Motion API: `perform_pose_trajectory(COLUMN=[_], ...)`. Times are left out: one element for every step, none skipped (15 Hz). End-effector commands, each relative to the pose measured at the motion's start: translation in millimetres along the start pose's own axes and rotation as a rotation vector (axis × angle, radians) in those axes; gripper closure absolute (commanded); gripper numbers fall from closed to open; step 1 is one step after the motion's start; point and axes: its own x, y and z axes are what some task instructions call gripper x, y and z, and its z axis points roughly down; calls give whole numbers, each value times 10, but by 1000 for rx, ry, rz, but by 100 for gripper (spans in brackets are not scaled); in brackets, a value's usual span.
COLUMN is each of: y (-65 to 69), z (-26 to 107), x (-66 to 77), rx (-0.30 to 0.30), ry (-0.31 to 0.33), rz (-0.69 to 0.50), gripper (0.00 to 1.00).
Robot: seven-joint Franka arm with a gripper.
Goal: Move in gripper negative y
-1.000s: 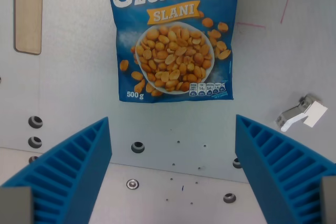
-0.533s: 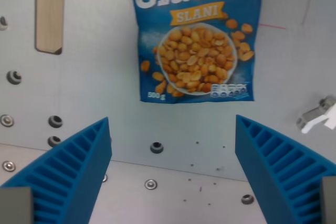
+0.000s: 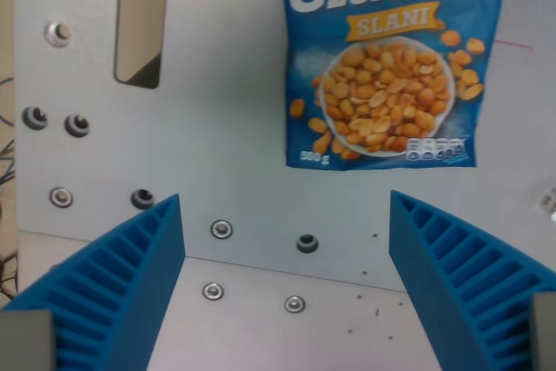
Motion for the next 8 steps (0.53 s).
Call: perform_pose_trajectory(y=[-129, -179, -229, -279, -329, -379, -429, -479], z=[-20, -20, -19, -19, -19, -19, -18, -18], x=[-23, -22, -22, -21, -20, -19, -18, -18], rx=[-5, -5, -5, -5, -5, -5, -5, -5], ry=[6, 6, 6, 6, 6, 6, 6, 6], rz=[16, 16, 16, 16, 16, 16, 16, 16], gripper=[0, 0, 0, 0, 0, 0, 0, 0])
